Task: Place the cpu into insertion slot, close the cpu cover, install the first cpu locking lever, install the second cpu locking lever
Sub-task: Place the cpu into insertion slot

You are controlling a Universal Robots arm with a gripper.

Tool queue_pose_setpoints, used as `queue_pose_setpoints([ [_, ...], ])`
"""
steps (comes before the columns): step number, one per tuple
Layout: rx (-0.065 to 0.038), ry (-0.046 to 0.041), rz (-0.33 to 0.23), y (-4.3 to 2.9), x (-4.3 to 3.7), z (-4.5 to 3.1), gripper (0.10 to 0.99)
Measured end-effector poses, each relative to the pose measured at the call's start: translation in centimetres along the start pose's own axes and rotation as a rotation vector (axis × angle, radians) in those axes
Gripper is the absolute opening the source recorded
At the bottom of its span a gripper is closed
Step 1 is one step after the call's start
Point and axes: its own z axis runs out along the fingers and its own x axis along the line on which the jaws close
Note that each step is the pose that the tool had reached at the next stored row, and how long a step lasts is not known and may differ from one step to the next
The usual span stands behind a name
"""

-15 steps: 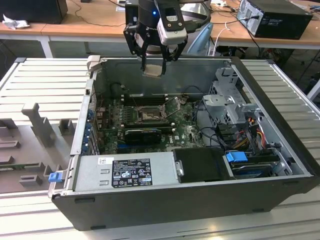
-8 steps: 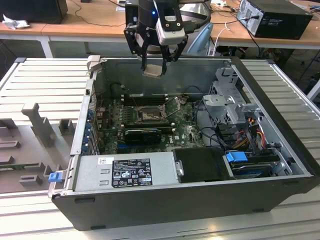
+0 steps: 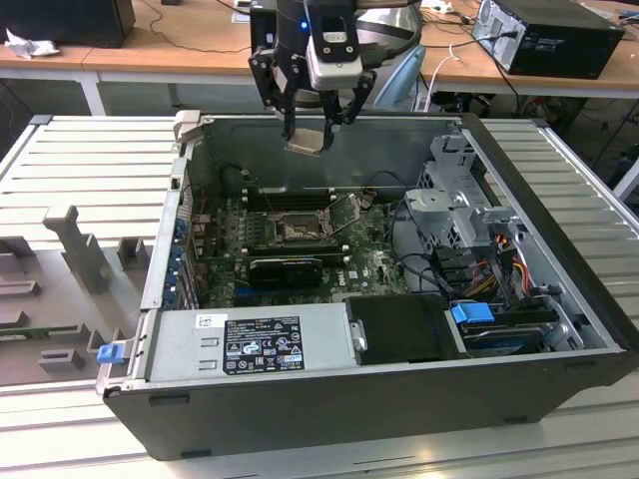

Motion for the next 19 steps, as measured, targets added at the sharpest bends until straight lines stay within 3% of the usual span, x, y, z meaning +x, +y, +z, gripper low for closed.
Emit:
queue_pose_setpoints([
  [19, -0.002, -0.0078, 0.093, 0.0, 0.0, 0.0, 0.525],
])
